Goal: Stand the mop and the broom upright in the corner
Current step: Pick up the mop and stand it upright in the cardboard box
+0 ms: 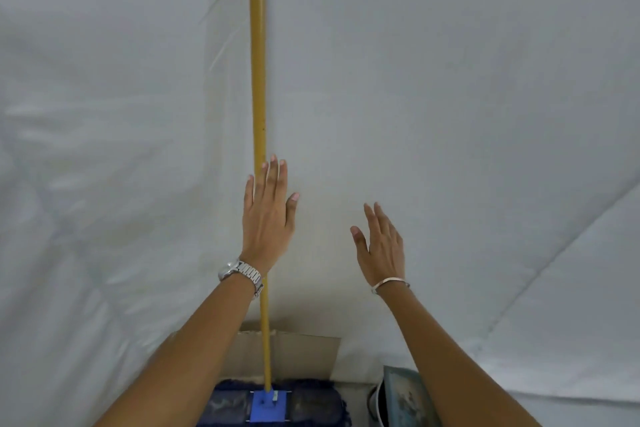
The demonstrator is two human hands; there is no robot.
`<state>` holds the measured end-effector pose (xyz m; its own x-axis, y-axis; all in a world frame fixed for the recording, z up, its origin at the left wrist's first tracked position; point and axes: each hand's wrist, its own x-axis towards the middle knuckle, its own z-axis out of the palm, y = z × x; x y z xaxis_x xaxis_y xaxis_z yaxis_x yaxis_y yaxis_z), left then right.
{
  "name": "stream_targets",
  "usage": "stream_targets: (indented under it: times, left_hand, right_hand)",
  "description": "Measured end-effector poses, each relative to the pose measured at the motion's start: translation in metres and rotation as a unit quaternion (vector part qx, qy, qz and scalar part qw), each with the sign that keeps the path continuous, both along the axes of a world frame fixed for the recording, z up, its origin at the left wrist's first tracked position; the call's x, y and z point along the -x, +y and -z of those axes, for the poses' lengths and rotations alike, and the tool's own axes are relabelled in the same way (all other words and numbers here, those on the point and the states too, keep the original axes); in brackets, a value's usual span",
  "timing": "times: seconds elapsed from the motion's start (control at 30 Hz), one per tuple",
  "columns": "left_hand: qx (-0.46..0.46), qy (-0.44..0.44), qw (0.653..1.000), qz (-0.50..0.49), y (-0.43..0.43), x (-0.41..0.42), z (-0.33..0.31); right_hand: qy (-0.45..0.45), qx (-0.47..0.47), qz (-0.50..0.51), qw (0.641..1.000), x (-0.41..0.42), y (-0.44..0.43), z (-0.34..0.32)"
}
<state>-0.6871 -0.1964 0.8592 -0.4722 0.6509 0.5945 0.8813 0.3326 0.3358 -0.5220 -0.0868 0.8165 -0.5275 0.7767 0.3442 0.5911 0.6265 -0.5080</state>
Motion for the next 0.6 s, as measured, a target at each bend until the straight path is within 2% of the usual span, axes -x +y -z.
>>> stream_targets:
  times: [0.17, 0.33, 0.5, 0.6]
  left_hand:
    - [0.031, 0.033, 0.998, 0.036, 0.015, -0.096, -0.003]
    - [0.055, 0.049, 0.996, 0.058, 0.044, -0.209, 0.021]
    - [0.094, 0.011, 0.995, 0.041, 0.082, -0.312, 0.068]
    - [0.121, -0.028, 0.992, 0.035, 0.104, -0.373, 0.114]
  right_hand:
    - [-0.048, -0.066, 0.047, 0.996, -0.088, 0.017, -0.008]
    - [-0.088, -0.098, 0.066, 0.989, -0.193, 0.045, 0.009]
    - [-0.100, -0.085, 0.065, 0.989, -0.293, 0.077, 0.048]
    - [-0.126, -0.056, 0.070, 0.988, -0.358, 0.099, 0.092]
